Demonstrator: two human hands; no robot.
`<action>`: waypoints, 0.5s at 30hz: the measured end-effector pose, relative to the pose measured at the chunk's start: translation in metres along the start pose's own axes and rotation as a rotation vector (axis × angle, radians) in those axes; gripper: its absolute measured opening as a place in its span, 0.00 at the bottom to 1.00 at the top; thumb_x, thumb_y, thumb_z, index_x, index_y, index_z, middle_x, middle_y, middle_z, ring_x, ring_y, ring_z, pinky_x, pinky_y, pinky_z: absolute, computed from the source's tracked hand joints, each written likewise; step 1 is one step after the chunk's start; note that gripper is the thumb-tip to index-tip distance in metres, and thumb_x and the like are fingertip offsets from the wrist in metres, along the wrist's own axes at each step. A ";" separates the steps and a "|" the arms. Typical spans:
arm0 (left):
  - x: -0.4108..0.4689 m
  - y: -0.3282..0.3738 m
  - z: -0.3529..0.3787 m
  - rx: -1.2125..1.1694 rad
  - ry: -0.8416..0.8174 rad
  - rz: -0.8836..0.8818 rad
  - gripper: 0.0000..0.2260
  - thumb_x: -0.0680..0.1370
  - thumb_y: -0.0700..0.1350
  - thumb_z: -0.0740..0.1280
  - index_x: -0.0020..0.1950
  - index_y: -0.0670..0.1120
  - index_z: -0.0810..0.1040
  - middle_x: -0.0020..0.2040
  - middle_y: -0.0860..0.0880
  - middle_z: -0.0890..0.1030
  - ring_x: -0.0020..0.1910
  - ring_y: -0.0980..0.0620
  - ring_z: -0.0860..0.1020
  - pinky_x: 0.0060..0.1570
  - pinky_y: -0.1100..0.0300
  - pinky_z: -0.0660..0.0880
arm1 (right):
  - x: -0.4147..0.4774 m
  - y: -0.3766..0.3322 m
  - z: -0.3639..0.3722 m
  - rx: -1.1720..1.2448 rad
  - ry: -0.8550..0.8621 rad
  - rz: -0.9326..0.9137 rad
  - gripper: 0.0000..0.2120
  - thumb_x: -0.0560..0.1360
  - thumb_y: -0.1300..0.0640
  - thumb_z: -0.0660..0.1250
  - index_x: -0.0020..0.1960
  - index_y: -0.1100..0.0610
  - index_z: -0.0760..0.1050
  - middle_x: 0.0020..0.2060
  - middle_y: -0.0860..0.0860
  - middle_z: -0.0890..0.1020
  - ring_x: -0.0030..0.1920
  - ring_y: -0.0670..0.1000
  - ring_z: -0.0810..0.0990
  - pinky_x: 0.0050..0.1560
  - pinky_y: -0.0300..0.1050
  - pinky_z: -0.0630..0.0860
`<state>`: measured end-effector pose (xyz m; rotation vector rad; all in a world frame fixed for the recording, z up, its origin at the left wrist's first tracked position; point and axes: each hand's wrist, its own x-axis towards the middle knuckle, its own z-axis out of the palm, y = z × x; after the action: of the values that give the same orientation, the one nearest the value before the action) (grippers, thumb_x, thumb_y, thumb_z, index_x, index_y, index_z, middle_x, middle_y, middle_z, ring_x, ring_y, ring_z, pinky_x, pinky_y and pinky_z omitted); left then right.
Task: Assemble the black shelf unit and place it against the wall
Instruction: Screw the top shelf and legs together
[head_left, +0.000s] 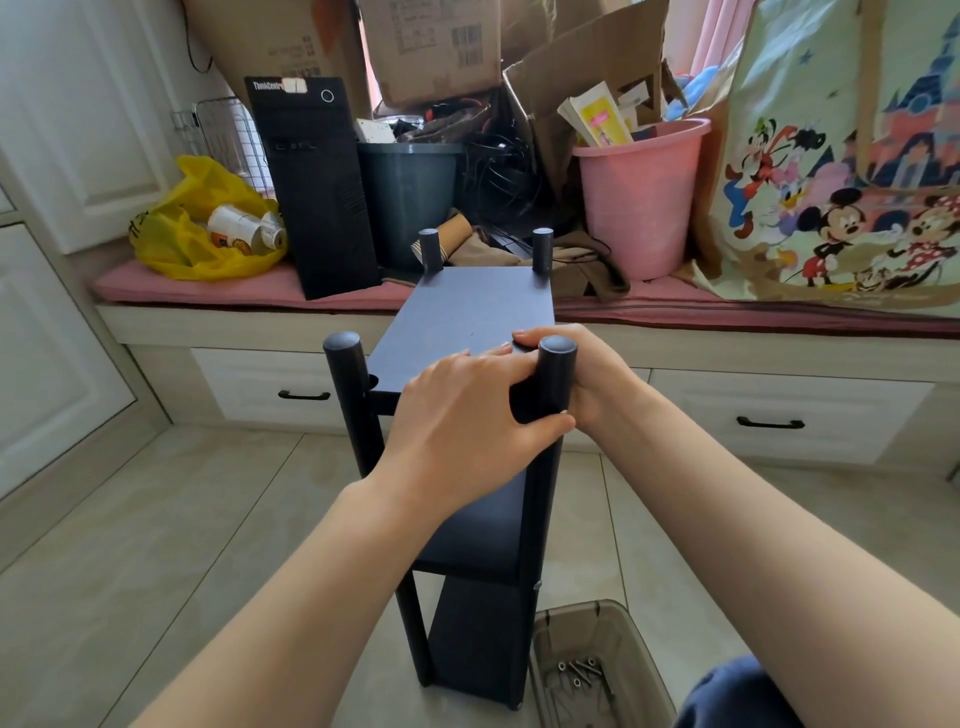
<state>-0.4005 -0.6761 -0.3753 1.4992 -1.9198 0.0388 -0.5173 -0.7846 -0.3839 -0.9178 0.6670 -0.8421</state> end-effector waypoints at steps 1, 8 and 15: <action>0.000 0.000 -0.001 -0.003 0.004 -0.002 0.16 0.74 0.60 0.72 0.59 0.57 0.83 0.54 0.52 0.85 0.56 0.46 0.81 0.59 0.49 0.74 | 0.000 0.000 0.000 0.010 -0.013 0.004 0.14 0.80 0.61 0.59 0.35 0.59 0.68 0.26 0.52 0.74 0.26 0.48 0.74 0.29 0.38 0.75; 0.000 0.001 0.000 0.004 0.020 0.002 0.14 0.74 0.59 0.73 0.56 0.57 0.83 0.49 0.53 0.85 0.52 0.48 0.81 0.47 0.55 0.72 | 0.001 0.002 -0.004 0.040 -0.025 0.002 0.13 0.79 0.61 0.60 0.36 0.60 0.70 0.26 0.52 0.76 0.26 0.49 0.76 0.29 0.38 0.76; -0.001 -0.002 0.003 0.000 0.019 0.019 0.15 0.74 0.61 0.71 0.57 0.57 0.84 0.45 0.55 0.83 0.45 0.49 0.78 0.46 0.53 0.74 | -0.003 0.001 -0.007 0.139 -0.074 0.068 0.11 0.80 0.59 0.62 0.40 0.62 0.72 0.30 0.55 0.79 0.30 0.51 0.81 0.34 0.42 0.80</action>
<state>-0.4005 -0.6773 -0.3788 1.4754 -1.9191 0.0610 -0.5240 -0.7850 -0.3877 -0.7929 0.5660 -0.7800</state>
